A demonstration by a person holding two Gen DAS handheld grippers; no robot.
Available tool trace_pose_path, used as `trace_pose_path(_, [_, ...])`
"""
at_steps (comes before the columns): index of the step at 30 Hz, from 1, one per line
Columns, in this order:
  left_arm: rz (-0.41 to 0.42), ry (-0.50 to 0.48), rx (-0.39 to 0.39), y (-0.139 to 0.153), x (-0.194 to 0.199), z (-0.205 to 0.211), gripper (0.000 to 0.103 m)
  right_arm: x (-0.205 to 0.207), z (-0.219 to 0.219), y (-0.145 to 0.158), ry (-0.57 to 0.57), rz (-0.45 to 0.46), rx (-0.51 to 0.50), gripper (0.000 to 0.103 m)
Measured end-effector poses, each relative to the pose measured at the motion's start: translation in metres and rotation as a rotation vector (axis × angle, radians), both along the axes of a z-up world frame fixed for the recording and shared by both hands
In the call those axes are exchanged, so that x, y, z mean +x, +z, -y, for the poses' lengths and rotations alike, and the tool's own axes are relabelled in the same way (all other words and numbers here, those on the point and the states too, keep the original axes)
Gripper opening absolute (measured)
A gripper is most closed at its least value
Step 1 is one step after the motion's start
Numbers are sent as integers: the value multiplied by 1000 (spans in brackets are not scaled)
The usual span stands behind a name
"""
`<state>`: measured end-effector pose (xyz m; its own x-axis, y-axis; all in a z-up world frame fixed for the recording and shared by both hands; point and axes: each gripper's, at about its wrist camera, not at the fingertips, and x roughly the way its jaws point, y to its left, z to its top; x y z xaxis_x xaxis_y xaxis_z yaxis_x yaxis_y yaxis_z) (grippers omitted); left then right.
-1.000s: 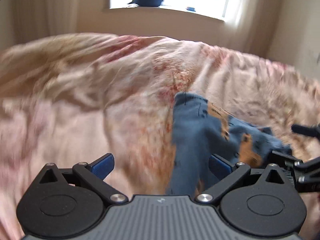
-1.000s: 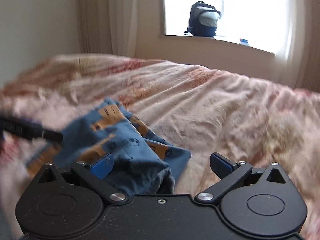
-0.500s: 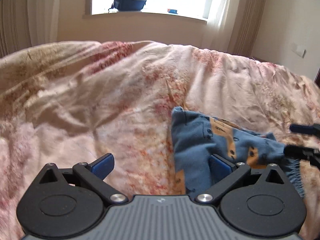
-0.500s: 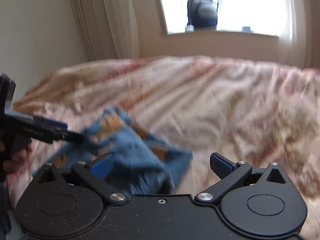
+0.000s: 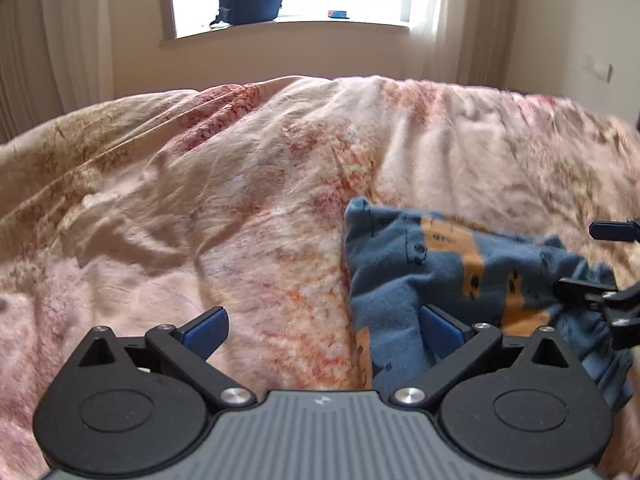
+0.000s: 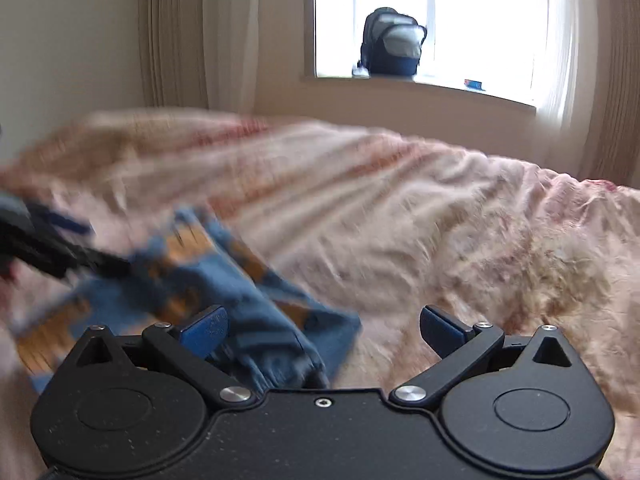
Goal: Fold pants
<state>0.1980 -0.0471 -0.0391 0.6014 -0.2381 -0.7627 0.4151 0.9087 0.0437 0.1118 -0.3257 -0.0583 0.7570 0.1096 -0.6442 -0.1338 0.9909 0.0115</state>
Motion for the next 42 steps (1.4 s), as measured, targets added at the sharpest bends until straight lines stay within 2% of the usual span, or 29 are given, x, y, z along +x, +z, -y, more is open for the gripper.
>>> trace_pose_path(1, [-14,-3,9,-2,-2,-1,103,4,-3,-8,-3,-45,-49,102])
trace_pose_path(2, [-29,7,13,-2,-4,-3,103,5,-2,-12,-1,-66,-52,102])
trace_pose_path(6, [-73,58,-34,8,-15,-17,103,2,9,-4,-40,-69,63,102])
trace_pose_path(9, [-92,47,-17,13,-29,-19,103,-14,1,12,64,-61,112,102])
trace_pose_path(11, [-90,34,16,11,-42,-18,103,-27,-15,15,148,-79,42,102])
trace_pose_path(14, [-118,28,101,-2,-54,-13,103,-37,-43,2,243,-151,-178,102])
trace_pose_path(16, [-134,38,95,-7,-57,-15,103,-37,-45,-3,250,-175,-181,102])
trace_pose_path(19, [-177,61,42,-2,-59,-25,103,-37,-33,2,222,-183,-102,102])
trace_pose_path(21, [-186,59,12,2,-62,-30,103,-43,-26,12,208,-141,-58,102])
trace_pose_path(24, [-137,62,-13,7,-61,-29,103,-44,-19,23,182,-69,4,102])
trace_pose_path(28, [-40,63,0,12,-40,-15,103,-31,-17,22,78,2,-43,102])
trace_pose_path(30, [-55,49,-2,6,-25,-11,103,-17,-10,16,18,2,-43,102])
trace_pose_path(32, [-96,31,-5,-6,-16,-14,103,-5,-2,6,-33,-34,-51,102])
trace_pose_path(33, [-120,38,-30,-12,-15,-19,103,-3,4,0,-52,-55,-61,102])
trace_pose_path(34, [-132,52,-60,-15,-14,-23,103,-2,10,-4,-65,-69,-45,102])
trace_pose_path(36, [-150,65,-76,-11,-12,-24,103,1,25,-6,-93,-97,49,102])
trace_pose_path(39, [-138,69,-106,0,-15,-25,103,-7,29,8,-100,-24,124,102])
trace_pose_path(41, [-123,74,-107,0,-17,-26,103,-10,25,14,-70,15,110,102])
trace_pose_path(42, [-132,72,-83,-4,-16,-24,103,-7,21,12,-62,-3,93,102])
